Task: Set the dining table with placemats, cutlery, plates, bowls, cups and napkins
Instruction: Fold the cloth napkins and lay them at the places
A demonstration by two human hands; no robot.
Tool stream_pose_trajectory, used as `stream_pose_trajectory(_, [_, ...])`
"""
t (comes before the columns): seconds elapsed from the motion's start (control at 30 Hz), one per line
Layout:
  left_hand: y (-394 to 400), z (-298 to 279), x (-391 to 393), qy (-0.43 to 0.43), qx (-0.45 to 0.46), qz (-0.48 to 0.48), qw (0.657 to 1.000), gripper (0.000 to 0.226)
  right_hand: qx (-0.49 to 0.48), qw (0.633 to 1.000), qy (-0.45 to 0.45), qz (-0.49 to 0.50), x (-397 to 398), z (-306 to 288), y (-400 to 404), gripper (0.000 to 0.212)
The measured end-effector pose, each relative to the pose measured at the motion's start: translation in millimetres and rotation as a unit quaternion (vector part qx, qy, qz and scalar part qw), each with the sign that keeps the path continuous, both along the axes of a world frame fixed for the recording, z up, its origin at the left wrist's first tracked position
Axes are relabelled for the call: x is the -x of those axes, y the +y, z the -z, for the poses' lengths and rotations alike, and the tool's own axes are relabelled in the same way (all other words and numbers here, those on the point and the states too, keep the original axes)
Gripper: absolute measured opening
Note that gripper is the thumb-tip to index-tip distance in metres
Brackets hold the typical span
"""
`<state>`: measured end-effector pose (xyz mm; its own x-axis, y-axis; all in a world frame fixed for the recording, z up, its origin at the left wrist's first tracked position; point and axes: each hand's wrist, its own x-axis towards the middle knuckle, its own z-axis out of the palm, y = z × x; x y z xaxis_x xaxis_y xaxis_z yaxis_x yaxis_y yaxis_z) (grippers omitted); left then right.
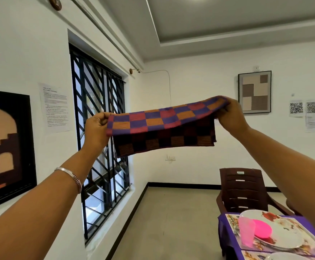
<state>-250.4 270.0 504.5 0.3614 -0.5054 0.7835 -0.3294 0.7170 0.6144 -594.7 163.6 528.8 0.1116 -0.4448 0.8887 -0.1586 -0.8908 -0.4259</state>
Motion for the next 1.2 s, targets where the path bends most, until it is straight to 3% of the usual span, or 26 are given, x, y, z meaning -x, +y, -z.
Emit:
stream_pose_trajectory(0.1, [1.9, 2.8, 8.0, -0.019, 0.010, -0.035, 0.999, 0.036, -0.040, 0.999, -0.002, 0.015, -5.4, 0.4, -5.0, 0.010])
stream_pose_trajectory(0.13, [2.6, 3.2, 10.3, -0.008, 0.017, -0.042, 0.999, 0.035, -0.057, 0.998, -0.012, 0.001, -7.8, -0.2, -4.0, 0.015])
stream_pose_trajectory(0.23, [2.6, -2.7, 9.9, 0.134, 0.018, 0.045, 0.990, 0.031, -0.084, 0.996, -0.022, -0.010, -11.2, -0.2, -3.9, 0.036])
stream_pose_trajectory(0.3, [1.4, -6.7, 5.6, 0.176, 0.008, 0.083, 0.981, 0.031, -0.080, 0.996, -0.028, -0.015, -13.5, 1.1, -4.1, 0.035])
stream_pose_trajectory(0.37, [1.0, -5.4, 3.7, 0.160, 0.001, 0.072, 0.985, 0.032, -0.088, 0.994, -0.056, -0.032, -15.1, 0.9, -4.5, 0.024])
stream_pose_trajectory(0.5, [2.9, 1.2, 4.2, 0.050, 0.026, -0.024, 0.998, 0.032, -0.101, 0.989, -0.084, -0.071, -17.2, 1.9, -3.7, 0.017])
stream_pose_trajectory(0.67, [1.3, -0.2, 6.1, 0.133, 0.017, 0.051, 0.990, 0.033, -0.069, 0.995, -0.070, -0.024, -20.1, 7.8, -9.5, 0.024])
stream_pose_trajectory(0.83, [3.0, 3.1, 4.2, 0.147, -0.007, 0.069, 0.987, 0.031, -0.039, 0.997, -0.060, 0.018, -16.6, 12.6, -12.0, 0.019])
stream_pose_trajectory(1.0, [3.1, 9.1, 3.2, 0.141, -0.037, 0.050, 0.988, 0.030, -0.022, 0.997, -0.053, 0.044, -10.5, 16.9, -8.1, 0.032])
stream_pose_trajectory(1.07, [5.0, 12.5, 5.4, 0.121, -0.041, 0.047, 0.991, 0.031, -0.011, 0.996, -0.016, 0.084, -7.7, 16.5, -5.9, 0.029])
stream_pose_trajectory(1.2, [8.6, 20.3, 9.3, -0.001, -0.015, -0.003, 1.000, 0.027, 0.015, 0.999, -0.023, 0.047, -9.1, 17.8, -1.8, 0.022])
